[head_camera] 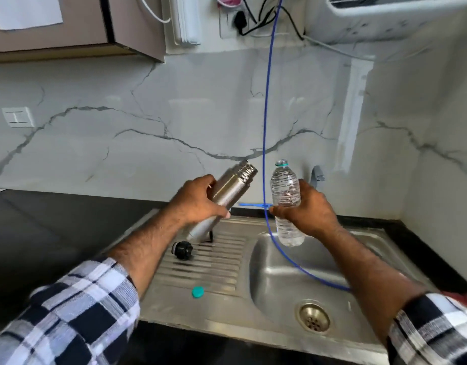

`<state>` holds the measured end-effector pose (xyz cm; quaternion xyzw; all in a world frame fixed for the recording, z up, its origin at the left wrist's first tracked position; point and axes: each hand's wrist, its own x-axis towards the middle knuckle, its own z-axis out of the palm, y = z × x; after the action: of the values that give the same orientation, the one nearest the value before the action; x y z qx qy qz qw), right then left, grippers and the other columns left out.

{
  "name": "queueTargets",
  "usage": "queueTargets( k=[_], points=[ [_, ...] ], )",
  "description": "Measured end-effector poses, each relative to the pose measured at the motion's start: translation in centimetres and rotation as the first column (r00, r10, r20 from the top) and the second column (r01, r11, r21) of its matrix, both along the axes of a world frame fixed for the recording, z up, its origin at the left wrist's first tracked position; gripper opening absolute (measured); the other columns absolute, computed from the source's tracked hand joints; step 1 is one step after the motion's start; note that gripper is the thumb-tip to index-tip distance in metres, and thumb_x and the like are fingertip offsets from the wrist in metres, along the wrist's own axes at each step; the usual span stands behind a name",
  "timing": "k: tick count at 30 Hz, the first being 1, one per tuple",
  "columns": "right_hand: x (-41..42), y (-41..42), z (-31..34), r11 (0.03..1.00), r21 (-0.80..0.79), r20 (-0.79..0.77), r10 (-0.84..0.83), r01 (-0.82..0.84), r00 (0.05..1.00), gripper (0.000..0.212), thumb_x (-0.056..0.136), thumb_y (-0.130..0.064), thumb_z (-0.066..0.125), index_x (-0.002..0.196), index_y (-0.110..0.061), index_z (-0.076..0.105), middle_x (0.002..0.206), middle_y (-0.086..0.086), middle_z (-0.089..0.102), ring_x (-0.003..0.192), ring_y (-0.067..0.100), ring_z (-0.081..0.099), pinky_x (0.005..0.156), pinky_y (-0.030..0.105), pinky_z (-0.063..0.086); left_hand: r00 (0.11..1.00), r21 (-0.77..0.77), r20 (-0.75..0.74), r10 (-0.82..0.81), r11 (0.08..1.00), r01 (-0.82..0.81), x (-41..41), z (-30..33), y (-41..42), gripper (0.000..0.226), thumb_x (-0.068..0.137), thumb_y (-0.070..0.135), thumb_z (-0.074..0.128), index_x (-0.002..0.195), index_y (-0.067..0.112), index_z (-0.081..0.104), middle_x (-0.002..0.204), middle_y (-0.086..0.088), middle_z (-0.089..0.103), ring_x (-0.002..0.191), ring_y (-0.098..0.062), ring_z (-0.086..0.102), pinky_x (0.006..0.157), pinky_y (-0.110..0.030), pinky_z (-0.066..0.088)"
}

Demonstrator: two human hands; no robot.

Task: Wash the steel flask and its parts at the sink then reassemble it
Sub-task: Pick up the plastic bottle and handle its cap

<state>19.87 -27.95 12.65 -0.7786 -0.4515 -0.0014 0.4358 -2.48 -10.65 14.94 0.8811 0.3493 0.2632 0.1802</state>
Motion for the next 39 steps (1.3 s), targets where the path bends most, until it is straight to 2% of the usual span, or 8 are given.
queueTargets(
  k=[3, 9, 14, 19, 24, 30, 33, 39],
  points=[
    [1.9, -3.0, 1.2, 0.993, -0.100, 0.098, -0.057, 0.067, 0.994, 0.069, 0.069, -0.051, 0.094, 0.125, -0.029, 0.060, 0.113, -0.001, 0.076, 0.101, 0.025, 0.071, 0.091, 0.040, 0.058, 0.985, -0.149, 0.167, -0.041, 0.987, 0.066, 2.8, -2.5, -2.1, 0.065, 0.055, 0.038, 0.102, 0.106, 0.024, 0.064, 0.102, 0.006, 0.071, 0.090, -0.012, 0.069, 0.077, -0.031, 0.058],
    [4.5, -7.6, 1.2, 0.930, -0.286, 0.308, -0.140, 0.232, 0.941, 0.072, 0.066, -0.065, 0.084, 0.124, -0.036, 0.053, 0.111, -0.001, 0.072, 0.098, 0.029, 0.067, 0.083, 0.045, 0.059, 0.956, -0.233, 0.260, -0.135, 0.952, 0.198, 8.4, -6.1, -6.6, 0.071, 0.048, 0.045, 0.102, 0.107, 0.028, 0.065, 0.102, 0.011, 0.073, 0.090, -0.010, 0.071, 0.081, -0.035, 0.062],
    [6.1, -9.8, 0.3, 0.907, -0.303, 0.332, -0.188, 0.293, 0.924, 0.070, 0.065, -0.062, 0.085, 0.121, -0.033, 0.054, 0.109, 0.001, 0.072, 0.094, 0.029, 0.066, 0.078, 0.042, 0.058, 0.933, -0.262, 0.318, -0.168, 0.930, 0.257, 12.1, -8.5, -9.3, 0.067, 0.050, 0.039, 0.102, 0.104, 0.025, 0.065, 0.098, 0.012, 0.073, 0.086, -0.010, 0.071, 0.079, -0.033, 0.061],
    [7.5, -10.7, -0.4, 0.910, -0.295, 0.322, -0.194, 0.293, 0.927, 0.064, 0.068, -0.058, 0.088, 0.117, -0.033, 0.055, 0.105, -0.001, 0.073, 0.088, 0.026, 0.064, 0.072, 0.037, 0.053, 0.933, -0.279, 0.313, -0.175, 0.923, 0.267, 13.4, -10.0, -10.6, 0.071, 0.056, 0.036, 0.102, 0.116, 0.029, 0.065, 0.103, 0.015, 0.070, 0.088, -0.004, 0.068, 0.073, -0.022, 0.052],
    [8.1, -10.6, -0.8, 0.877, -0.352, 0.402, -0.175, 0.328, 0.899, 0.074, 0.072, -0.058, 0.085, 0.133, -0.034, 0.051, 0.114, 0.003, 0.072, 0.095, 0.029, 0.066, 0.076, 0.038, 0.056, 0.935, -0.288, 0.310, -0.174, 0.920, 0.267, 13.8, -10.3, -10.9, 0.071, 0.060, 0.034, 0.101, 0.120, 0.032, 0.062, 0.101, 0.020, 0.066, 0.089, 0.004, 0.062, 0.070, -0.017, 0.047],
    [8.5, -10.7, 0.6, 0.839, -0.392, 0.524, -0.133, 0.377, 0.841, 0.069, 0.081, -0.052, 0.081, 0.139, -0.037, 0.047, 0.120, 0.002, 0.070, 0.097, 0.027, 0.061, 0.078, 0.036, 0.049, 0.940, -0.287, 0.299, -0.163, 0.924, 0.251, 14.1, -11.2, -11.0, 0.074, 0.059, 0.036, 0.101, 0.121, 0.032, 0.060, 0.104, 0.018, 0.068, 0.090, 0.004, 0.062, 0.073, -0.021, 0.050],
    [8.2, -10.6, 1.4, 0.830, -0.391, 0.587, -0.107, 0.398, 0.802, 0.068, 0.082, -0.049, 0.079, 0.140, -0.039, 0.046, 0.119, 0.001, 0.069, 0.103, 0.028, 0.066, 0.077, 0.035, 0.047, 0.940, -0.306, 0.315, -0.131, 0.924, 0.231, 14.4, -11.8, -11.1, 0.075, 0.059, 0.040, 0.100, 0.120, 0.037, 0.058, 0.105, 0.020, 0.066, 0.092, 0.002, 0.062, 0.084, -0.031, 0.057],
    [8.0, -10.0, 2.2, 0.840, -0.366, 0.654, -0.074, 0.400, 0.753, 0.064, 0.083, -0.040, 0.076, 0.139, -0.039, 0.045, 0.110, -0.001, 0.068, 0.086, 0.024, 0.057, 0.074, 0.033, 0.045, 0.932, -0.341, 0.352, -0.085, 0.916, 0.213, 14.8, -12.6, -11.3, 0.075, 0.054, 0.044, 0.099, 0.117, 0.036, 0.058, 0.108, 0.014, 0.067, 0.096, -0.007, 0.064, 0.089, -0.040, 0.060]
  ],
)
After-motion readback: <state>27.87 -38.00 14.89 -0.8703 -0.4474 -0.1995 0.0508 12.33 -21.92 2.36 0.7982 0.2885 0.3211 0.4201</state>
